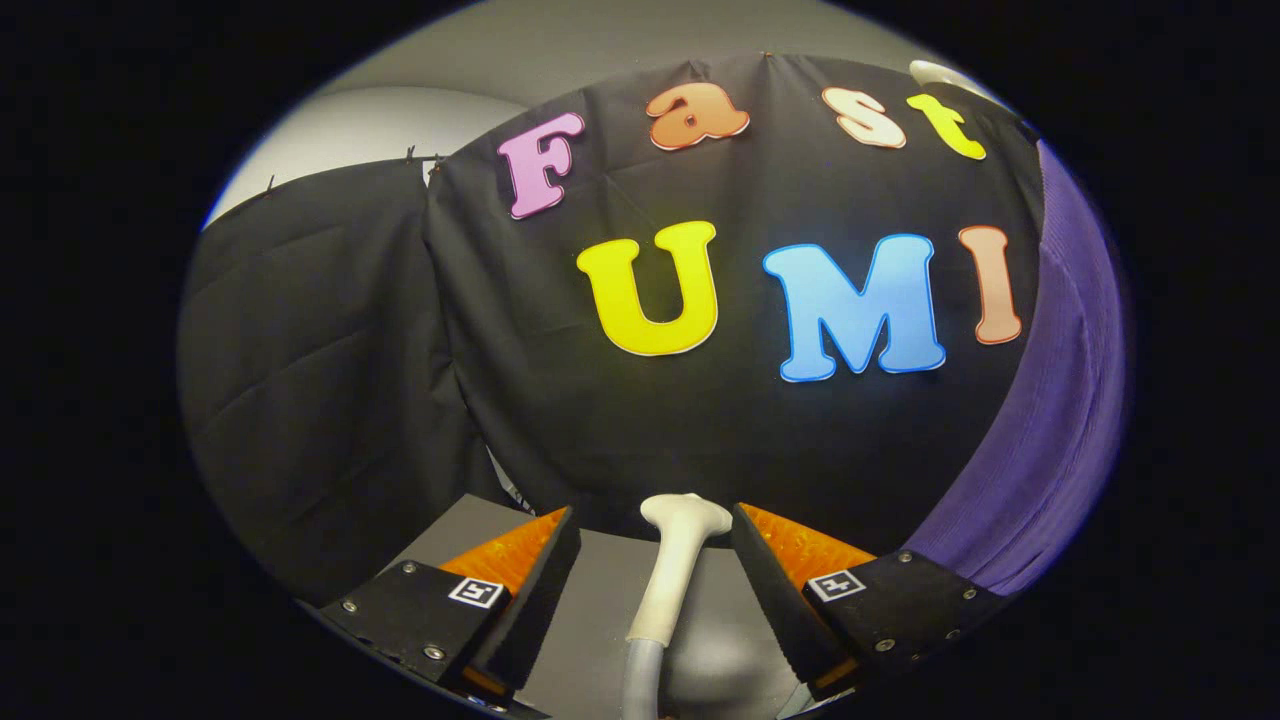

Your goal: Iron the clothes twice with a garment steamer, once on the left side and once on the right side.

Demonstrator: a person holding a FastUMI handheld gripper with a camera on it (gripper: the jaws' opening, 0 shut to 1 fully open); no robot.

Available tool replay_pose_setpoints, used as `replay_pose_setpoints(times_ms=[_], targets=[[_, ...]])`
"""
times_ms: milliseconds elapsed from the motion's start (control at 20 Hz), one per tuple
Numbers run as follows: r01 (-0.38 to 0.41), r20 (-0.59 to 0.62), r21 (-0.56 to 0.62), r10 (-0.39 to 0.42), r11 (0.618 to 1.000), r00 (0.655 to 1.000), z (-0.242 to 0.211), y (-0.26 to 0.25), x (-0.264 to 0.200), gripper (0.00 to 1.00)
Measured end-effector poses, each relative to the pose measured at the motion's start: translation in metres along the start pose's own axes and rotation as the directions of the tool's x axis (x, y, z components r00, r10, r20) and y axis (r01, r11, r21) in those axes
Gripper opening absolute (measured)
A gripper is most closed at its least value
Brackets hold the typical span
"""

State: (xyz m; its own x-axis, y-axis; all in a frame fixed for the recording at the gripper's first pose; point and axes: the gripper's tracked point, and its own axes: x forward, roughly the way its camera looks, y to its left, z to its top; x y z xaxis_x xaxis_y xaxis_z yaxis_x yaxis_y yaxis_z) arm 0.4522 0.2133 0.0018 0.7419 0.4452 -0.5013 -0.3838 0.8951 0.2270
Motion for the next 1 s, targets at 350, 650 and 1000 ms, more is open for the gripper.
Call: replay_pose_setpoints(times_ms=[350,650,1000], targets=[[-0.004,-0.169,0.022,0.008,1.0,0.986,-0.041,-0.012,0.06,0.94],[-0.004,-0.284,0.118,0.038,0.993,0.958,-0.079,-0.02,0.088,0.91],[0.003,-0.356,0.215,0.075,0.977,0.931,-0.107,-0.027,0.108,0.8]])
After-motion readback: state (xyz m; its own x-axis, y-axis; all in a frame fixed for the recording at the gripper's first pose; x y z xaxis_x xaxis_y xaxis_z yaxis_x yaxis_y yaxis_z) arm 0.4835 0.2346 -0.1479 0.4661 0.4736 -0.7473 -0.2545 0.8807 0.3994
